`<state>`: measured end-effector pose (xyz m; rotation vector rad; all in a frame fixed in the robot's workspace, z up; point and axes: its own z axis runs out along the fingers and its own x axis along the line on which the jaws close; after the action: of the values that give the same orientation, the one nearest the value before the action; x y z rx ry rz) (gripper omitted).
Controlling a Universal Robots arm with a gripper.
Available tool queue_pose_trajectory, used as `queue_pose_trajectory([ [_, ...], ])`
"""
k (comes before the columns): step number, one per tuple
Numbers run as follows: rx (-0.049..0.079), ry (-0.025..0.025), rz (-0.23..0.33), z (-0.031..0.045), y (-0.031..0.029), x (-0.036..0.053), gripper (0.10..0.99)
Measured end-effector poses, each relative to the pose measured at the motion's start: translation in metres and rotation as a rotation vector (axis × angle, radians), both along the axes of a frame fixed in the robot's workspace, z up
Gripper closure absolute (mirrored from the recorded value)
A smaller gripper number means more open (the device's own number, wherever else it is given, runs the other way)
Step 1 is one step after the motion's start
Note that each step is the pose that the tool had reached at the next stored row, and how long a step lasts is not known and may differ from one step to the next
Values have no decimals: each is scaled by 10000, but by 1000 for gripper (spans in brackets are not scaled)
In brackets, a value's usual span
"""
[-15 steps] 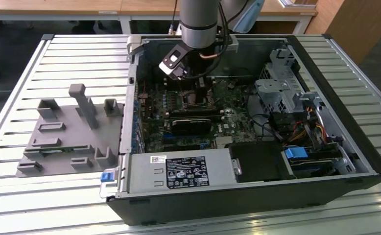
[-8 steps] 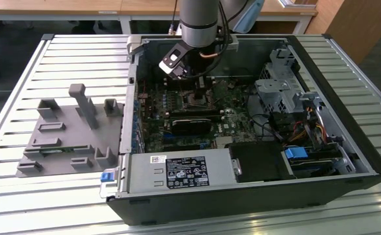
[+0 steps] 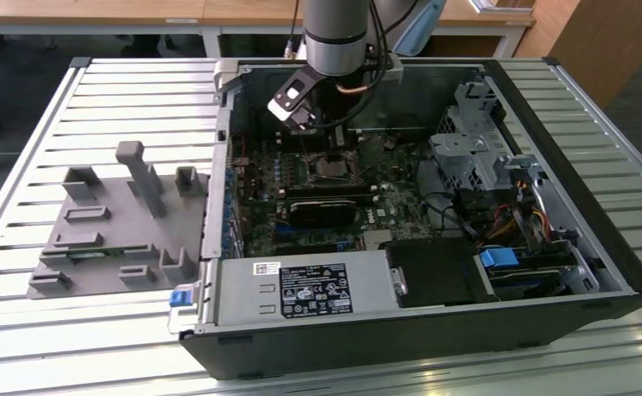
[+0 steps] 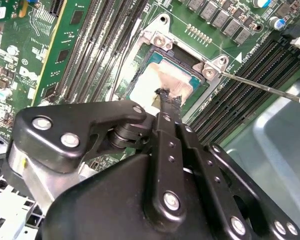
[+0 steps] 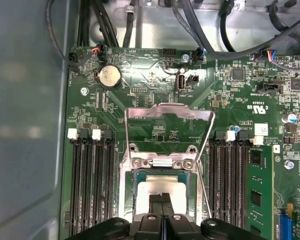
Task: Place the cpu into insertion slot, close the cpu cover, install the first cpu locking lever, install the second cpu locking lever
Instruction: 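Place the cpu into insertion slot, then close the cpu cover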
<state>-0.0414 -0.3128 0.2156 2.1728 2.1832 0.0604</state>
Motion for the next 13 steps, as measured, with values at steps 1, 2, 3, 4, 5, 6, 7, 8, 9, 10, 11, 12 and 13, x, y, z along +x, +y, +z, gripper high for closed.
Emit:
queue_pose_trajectory([
  [1,-1,1,0,10,0,0,961],
  [2,0,2,1,20,0,0,961],
  [3,-1,3,0,31,0,0,961],
  [4,-1,3,1,40,0,0,961],
  [5,0,3,0,49,0,0,961],
  [6,0,3,0,55,0,0,961],
  [7,2,2,1,64,0,0,961],
  [8,2,3,0,73,0,0,961],
  [9,1,3,0,80,0,0,961],
  [10,2,3,0,84,0,0,961],
  [11,2,3,0,89,0,0,961],
  [12,2,3,1,93,0,0,961],
  [13,2,4,0,97,0,0,961],
])
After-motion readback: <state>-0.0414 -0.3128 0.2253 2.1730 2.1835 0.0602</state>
